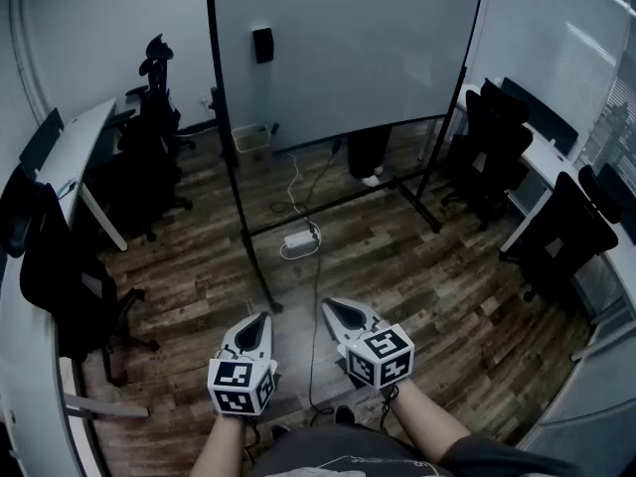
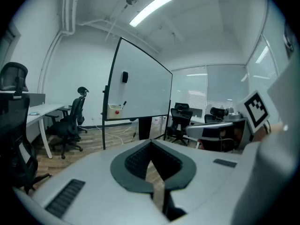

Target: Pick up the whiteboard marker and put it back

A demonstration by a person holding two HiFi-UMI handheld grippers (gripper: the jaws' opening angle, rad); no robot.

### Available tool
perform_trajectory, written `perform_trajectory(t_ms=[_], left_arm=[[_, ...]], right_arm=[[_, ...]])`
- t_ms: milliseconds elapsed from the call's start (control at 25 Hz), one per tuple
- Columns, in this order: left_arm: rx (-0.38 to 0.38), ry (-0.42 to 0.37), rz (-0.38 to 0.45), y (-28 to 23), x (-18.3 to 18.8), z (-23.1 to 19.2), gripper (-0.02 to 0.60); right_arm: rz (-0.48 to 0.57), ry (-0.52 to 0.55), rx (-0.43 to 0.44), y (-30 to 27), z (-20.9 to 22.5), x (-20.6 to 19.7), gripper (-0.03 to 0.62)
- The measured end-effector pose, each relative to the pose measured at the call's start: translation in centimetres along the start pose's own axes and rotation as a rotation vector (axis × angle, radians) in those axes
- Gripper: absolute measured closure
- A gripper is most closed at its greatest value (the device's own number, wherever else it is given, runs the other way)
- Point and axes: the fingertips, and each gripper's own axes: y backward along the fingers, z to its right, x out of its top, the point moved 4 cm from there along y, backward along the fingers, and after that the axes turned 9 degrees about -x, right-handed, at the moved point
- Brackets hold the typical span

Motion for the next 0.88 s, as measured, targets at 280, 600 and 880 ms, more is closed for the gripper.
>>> perform_trajectory(t_ms=[280, 600, 880], left_arm=[[-0.004, -0.011, 0.018, 0.1, 0.6, 0.4, 0.568], [0.02, 0.004, 0.016, -0.7, 0.3, 1.5, 0.568], [0.027, 0.001, 0.027, -2.6, 0.0, 4.5, 0.568]], right_arm=[[0.027, 0.003, 0.012, 0.6, -0.2, 0.4, 0.571], [0.032, 0.02, 0.044, 1.4, 0.8, 0.3, 0.571], [0.048, 0.027, 0.073, 3.0, 3.9, -0.3, 0.571]])
